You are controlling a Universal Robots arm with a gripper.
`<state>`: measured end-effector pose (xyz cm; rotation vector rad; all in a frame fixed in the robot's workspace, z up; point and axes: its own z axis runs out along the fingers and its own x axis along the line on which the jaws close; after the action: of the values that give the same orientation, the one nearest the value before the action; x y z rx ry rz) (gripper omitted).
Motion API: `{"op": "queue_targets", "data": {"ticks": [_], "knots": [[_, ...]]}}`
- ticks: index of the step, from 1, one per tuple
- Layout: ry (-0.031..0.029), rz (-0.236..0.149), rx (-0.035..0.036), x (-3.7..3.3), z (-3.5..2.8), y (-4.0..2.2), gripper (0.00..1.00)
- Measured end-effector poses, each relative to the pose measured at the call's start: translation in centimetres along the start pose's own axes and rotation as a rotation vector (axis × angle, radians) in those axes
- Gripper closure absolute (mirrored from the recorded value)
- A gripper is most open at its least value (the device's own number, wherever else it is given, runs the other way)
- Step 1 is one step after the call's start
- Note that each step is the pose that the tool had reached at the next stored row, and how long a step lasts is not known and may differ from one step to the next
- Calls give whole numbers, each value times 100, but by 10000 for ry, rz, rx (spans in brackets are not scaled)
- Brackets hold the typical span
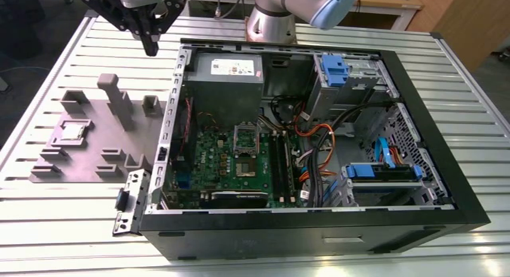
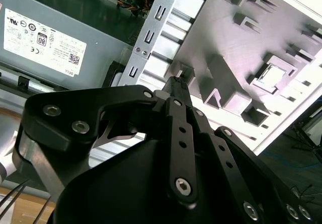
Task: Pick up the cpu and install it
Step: 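Reach for the cpu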
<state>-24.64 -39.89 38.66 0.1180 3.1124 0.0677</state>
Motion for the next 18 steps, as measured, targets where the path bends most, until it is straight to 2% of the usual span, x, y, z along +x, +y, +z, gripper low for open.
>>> {"op": "queue_targets", "data": {"ticks": [18], "knots": [[1,0,1,90,0,-7,89]]}}
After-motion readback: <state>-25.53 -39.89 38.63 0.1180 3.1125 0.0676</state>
